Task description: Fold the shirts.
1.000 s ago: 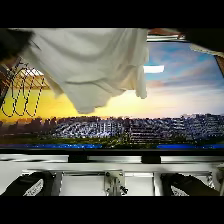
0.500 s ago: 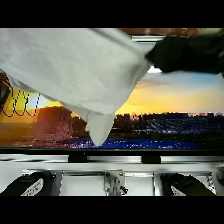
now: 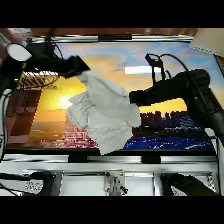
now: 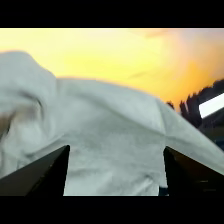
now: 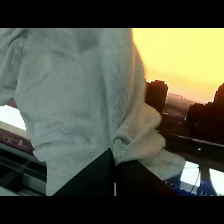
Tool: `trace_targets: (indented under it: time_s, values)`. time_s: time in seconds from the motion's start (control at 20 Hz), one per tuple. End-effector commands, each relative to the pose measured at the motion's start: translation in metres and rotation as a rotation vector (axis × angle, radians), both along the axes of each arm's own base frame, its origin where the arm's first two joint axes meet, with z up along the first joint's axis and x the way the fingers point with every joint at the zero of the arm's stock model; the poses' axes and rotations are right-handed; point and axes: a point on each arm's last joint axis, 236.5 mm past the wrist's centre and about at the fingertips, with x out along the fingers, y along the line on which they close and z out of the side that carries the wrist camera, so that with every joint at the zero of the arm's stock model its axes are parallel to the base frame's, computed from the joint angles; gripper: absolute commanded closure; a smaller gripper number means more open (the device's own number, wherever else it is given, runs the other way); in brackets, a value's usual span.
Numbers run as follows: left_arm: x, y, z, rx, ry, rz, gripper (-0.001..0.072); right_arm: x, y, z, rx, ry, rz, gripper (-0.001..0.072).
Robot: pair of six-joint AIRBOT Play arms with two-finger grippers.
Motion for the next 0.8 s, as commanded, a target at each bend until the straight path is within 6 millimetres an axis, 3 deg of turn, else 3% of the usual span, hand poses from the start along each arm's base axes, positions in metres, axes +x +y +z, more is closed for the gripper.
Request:
trace_targets:
  time_s: [0.0,0.15,0.25,0.3,0.45,0.55,0.65,0.75]
  values:
    - [-0.052,0.008,-0.075,0.047,0.391,-0.120,-0.0013,0.011,0.007,-0.021,0.020,0.007,-0.021,0.0643]
    - [-0.067,0.052,-0.045,0.087,0.378,-0.090,-0.0013,0.012,0.007,-0.020,0.022,0.002,-0.023,0.0643]
    - [-0.095,0.055,-0.038,0.103,0.352,-0.073,-0.0013,0.013,0.007,-0.019,0.022,-0.005,-0.021,0.0643]
    - [-0.112,0.053,-0.050,0.123,0.351,-0.051,-0.0013,0.015,0.007,-0.019,0.025,-0.013,-0.023,0.0643]
    - [-0.184,0.048,-0.117,0.110,0.452,0.066,-0.0013,0.015,0.009,-0.018,0.030,-0.014,-0.023,0.0643]
    - [-0.225,0.041,-0.150,0.047,0.525,0.119,-0.0013,0.015,0.009,-0.018,0.034,-0.015,-0.023,0.0643]
    - [-0.255,0.034,-0.174,0.041,0.577,0.122,-0.0004,0.017,0.010,-0.016,0.038,-0.023,-0.026,0.0643]
    - [-0.268,0.019,-0.192,0.038,0.596,0.116,-0.0005,0.018,0.010,-0.016,0.039,-0.025,-0.026,0.0643]
